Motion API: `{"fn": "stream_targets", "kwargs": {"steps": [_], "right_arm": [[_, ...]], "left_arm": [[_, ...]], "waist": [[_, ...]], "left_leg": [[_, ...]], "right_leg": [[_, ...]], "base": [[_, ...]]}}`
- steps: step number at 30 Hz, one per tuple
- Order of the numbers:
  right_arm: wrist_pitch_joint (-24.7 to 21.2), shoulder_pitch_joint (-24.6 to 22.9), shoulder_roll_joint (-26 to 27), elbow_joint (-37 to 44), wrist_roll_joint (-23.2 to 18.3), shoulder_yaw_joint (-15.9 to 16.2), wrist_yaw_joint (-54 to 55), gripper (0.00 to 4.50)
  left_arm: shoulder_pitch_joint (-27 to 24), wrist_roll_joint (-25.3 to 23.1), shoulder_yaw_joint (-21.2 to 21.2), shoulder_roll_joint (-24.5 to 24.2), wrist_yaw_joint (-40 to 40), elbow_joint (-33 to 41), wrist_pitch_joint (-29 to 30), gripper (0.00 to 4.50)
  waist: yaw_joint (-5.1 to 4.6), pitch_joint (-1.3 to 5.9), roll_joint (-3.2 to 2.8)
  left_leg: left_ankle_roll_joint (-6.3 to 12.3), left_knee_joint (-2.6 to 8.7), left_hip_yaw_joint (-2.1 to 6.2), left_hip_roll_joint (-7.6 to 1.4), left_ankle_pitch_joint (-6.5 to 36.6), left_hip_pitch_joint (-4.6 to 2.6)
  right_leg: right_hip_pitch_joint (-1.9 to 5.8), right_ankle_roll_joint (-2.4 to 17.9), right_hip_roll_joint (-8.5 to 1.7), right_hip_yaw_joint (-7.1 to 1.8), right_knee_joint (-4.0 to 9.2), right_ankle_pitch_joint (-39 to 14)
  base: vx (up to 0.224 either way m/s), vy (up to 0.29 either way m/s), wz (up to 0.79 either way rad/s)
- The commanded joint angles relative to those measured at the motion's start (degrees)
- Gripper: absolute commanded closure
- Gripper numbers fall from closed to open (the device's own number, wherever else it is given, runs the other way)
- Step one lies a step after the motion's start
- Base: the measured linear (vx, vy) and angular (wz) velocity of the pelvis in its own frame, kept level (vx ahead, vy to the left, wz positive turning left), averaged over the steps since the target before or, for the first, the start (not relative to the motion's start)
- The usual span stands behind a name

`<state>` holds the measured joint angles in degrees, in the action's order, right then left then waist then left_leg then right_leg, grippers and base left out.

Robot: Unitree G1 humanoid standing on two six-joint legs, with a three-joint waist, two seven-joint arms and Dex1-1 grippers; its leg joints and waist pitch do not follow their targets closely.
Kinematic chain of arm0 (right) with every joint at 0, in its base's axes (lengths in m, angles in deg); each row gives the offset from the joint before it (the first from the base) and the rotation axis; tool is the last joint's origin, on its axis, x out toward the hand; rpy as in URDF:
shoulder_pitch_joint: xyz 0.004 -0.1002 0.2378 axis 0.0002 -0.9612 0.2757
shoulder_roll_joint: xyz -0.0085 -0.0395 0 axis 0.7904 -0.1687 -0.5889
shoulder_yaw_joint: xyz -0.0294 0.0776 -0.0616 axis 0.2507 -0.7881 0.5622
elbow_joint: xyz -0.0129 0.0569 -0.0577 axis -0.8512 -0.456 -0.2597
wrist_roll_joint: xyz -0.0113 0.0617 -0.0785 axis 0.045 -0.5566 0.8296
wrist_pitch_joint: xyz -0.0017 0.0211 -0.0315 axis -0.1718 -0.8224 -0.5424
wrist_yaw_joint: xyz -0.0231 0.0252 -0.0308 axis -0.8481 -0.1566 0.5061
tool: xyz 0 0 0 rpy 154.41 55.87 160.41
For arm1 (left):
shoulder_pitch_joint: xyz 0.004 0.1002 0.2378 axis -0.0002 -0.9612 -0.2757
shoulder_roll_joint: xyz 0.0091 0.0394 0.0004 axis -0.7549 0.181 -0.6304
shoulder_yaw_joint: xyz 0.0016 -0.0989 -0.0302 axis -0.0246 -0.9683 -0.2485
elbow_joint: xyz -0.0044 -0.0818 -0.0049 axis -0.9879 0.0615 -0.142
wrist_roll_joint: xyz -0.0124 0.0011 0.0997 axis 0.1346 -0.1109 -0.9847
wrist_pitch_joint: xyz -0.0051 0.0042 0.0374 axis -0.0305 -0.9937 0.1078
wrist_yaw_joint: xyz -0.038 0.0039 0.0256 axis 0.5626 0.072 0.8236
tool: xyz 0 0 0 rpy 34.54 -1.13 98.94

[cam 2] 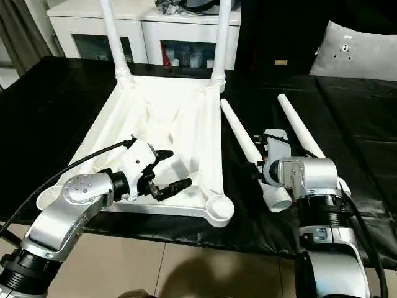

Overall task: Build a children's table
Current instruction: Pick table leg

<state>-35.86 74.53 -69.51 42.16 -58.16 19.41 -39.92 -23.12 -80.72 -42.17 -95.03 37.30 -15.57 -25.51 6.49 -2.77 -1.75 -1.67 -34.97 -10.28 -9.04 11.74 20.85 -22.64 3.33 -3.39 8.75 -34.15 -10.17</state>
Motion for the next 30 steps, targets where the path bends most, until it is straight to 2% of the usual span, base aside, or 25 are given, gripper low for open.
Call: {"fn": "stream_targets", "kwargs": {"steps": [1, 10, 12, 19, 23, 24, 26, 29, 30], "right_arm": [[-1.25, -0.67, -0.01, 0.29, -0.46, 0.29, 0.0, 1.49], [-0.81, -1.1, 0.27, 0.79, -0.29, 0.0, 0.55, 2.06], [-0.77, -1.19, 0.31, 0.94, -0.31, -0.11, 0.63, 2.33], [0.16, -2.19, 0.26, 2.27, 0.19, -0.52, 1.67, 2.65], [3.52, -1.96, 0.62, 1.13, 0.54, -2.04, 3.27, 2.67], [9.23, -2.07, 1.41, 0.64, -0.12, -4.58, 4.39, 2.67], [17.82, -2.62, 1.92, 1.74, -1.36, -7.12, 3.94, 2.67], [18.96, -2.49, 2.64, 2.46, -3.55, -9.51, 2.87, 2.67], [20.96, -2.47, 3.18, 3.43, -4.86, -10.86, 2.1, 2.67]], "left_arm": [[0.49, -0.32, 0.34, -0.52, -0.27, -0.16, 0.52, 0.0], [0.38, -0.07, 0.32, -0.6, -0.64, 0.01, 0.95, 0.0], [0.36, -0.04, 0.3, -0.62, -0.67, 0.09, 1.02, 0.0], [0.14, 0.38, 0.25, -0.91, -1.25, 0.34, 1.41, 0.0], [0.03, 0.68, 0.05, -0.99, -1.54, 0.55, 1.65, 0.0], [-0.12, 0.91, -0.23, -1.01, -1.71, 0.82, 1.87, 0.0], [-0.18, 1.83, -1.33, -0.65, -1.51, 1.33, 2.14, 0.0], [-0.02, 2.53, -2.08, -0.15, -1.23, 1.39, 2.14, 0.0], [0.3, 3.74, -3.21, 0.76, -0.65, 1.55, 2.76, 0.0]], "waist": [[0.22, 4.04, 0.45], [0.21, 4.04, 0.4], [0.21, 4.01, 0.39], [0.22, 3.99, 0.3], [0.22, 4.04, 0.32], [0.19, 4.07, 0.44], [0.34, 4.15, 0.49], [0.22, 4.3, 0.46], [0.14, 4.21, 0.46]], "left_leg": [[1.93, 3.55, 2.13, -4.5, 3.91, -0.37], [1.87, 3.55, 2.12, -4.51, 4.05, -0.39], [1.84, 3.57, 2.13, -4.53, 4.21, -0.43], [1.72, 3.6, 2.16, -4.52, 4.32, -0.45], [1.5, 3.6, 2.13, -4.52, 4.4, -0.49], [1.63, 3.59, 2.13, -4.52, 4.04, -0.46], [1.62, 3.52, 1.96, -4.5, 4.17, -0.39], [2.57, 3.46, 2.04, -4.5, 2.67, -0.26], [2.98, 3.48, 2.07, -4.58, 2.69, -0.2]], "right_leg": [[3.66, 2.46, -6.48, -4.77, 4.77, -15.59], [3.65, 2.76, -6.48, -4.76, 4.72, -15.21], [3.64, 2.65, -6.5, -4.75, 4.79, -15.57], [3.6, 2.7, -6.52, -4.74, 4.8, -15.4], [3.6, 2.64, -6.55, -4.79, 4.81, -15.64], [3.59, 2.78, -6.55, -4.8, 4.7, -15.12], [3.52, 2.55, -6.9, -4.88, 4.7, -15.27], [3.66, 3.45, -6.55, -4.85, 4.27, -12.55], [3.63, 3.94, -6.49, -4.79, 4.17, -11.99]], "base": [[0.0, 0.0, 0.0], [0.0, 0.0, 0.0], [0.0, 0.0, 0.0], [0.0, 0.0, 0.0], [0.0, 0.0, 0.0], [0.0, 0.0, 0.0], [0.0, 0.0, 0.0], [0.0, 0.0, 0.0], [0.0, 0.0, 0.0]]}}
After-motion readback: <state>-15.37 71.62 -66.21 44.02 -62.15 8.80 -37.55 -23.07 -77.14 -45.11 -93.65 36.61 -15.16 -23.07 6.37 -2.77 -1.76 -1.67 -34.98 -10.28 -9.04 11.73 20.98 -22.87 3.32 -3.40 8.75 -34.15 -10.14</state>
